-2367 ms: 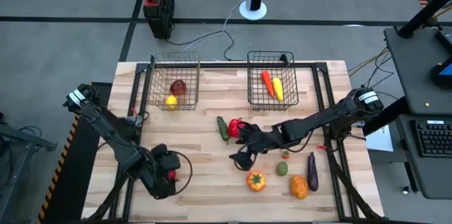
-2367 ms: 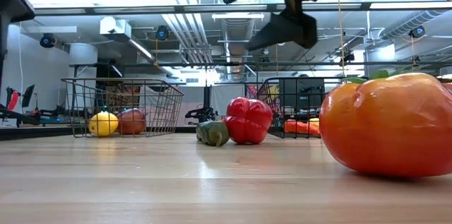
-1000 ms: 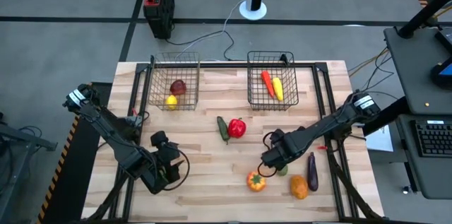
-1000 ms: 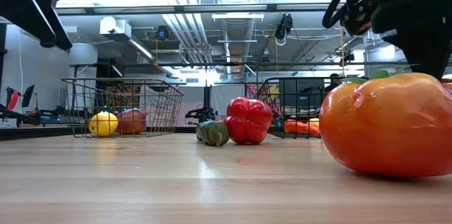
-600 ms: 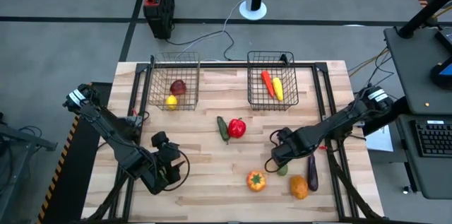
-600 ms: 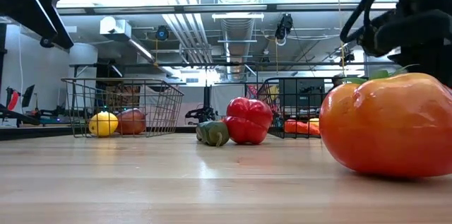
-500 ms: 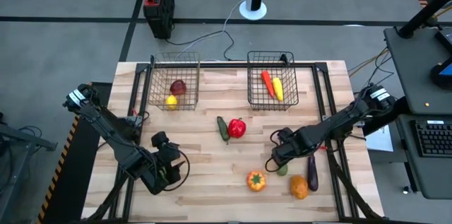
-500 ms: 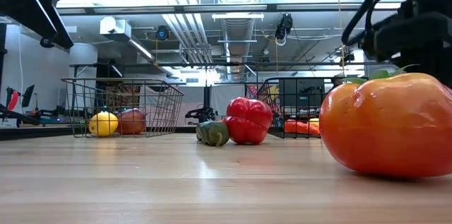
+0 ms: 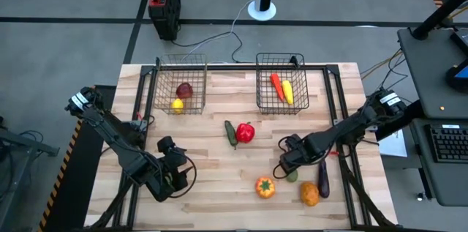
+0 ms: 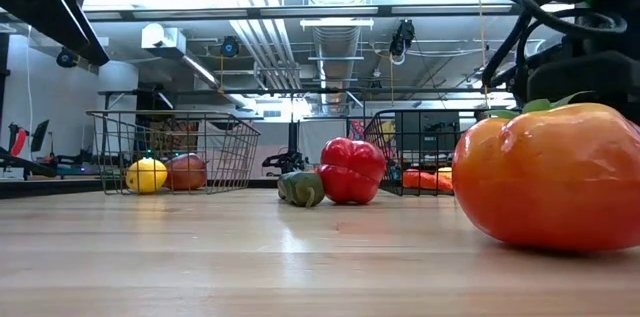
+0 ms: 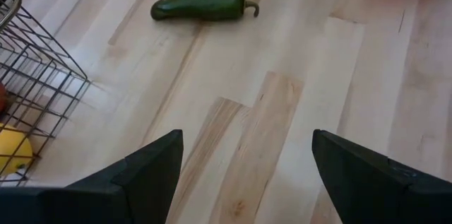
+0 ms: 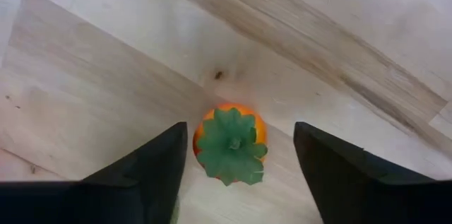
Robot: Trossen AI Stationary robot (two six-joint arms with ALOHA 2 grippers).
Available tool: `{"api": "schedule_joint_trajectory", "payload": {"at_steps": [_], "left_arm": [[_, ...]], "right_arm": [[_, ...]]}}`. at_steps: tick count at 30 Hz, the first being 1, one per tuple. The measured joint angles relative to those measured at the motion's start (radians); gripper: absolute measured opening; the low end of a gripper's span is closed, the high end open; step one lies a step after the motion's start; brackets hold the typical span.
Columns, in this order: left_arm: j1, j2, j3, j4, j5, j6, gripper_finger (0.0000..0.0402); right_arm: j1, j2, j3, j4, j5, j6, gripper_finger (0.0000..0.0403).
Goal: Sort produce into baskets
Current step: Put the strawberry into the left yellow wire basket
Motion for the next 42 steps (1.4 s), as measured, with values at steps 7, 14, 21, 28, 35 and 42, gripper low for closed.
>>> {"api": "schedule_joint_trajectory", "payload": {"at_steps": [7, 14, 21, 28, 35, 42], "left_arm": [[0.0, 0.0, 0.0, 0.002, -0.006, 0.0, 0.0295], [-0.002, 0.0, 0.0, 0.015, -0.059, 0.014, 0.0295], [-0.007, 0.0, 0.0, 0.024, -0.159, 0.074, 0.0295], [-0.029, 0.0, -0.008, 0.191, -0.259, 0.286, 0.0295], [-0.051, 0.0, -0.038, 0.32, -0.331, 0.374, 0.0295], [-0.114, 0.0, -0.058, 0.529, -0.334, 0.487, 0.0295]], "right_arm": [[-0.003, 0.0, 0.0, 0.005, -0.002, 0.019, 0.0183], [-0.01, -0.001, 0.0, 0.01, 0.0, 0.01, 0.0123], [-0.034, -0.038, 0.0, 0.017, 0.045, -0.034, 0.0119], [-0.046, -0.141, 0.031, 0.098, 0.251, -0.156, 0.0116], [-0.048, -0.199, 0.031, 0.506, 0.447, -0.476, 0.012], [-0.083, -0.182, 0.03, 0.868, 0.406, -0.79, 0.0117]]}}
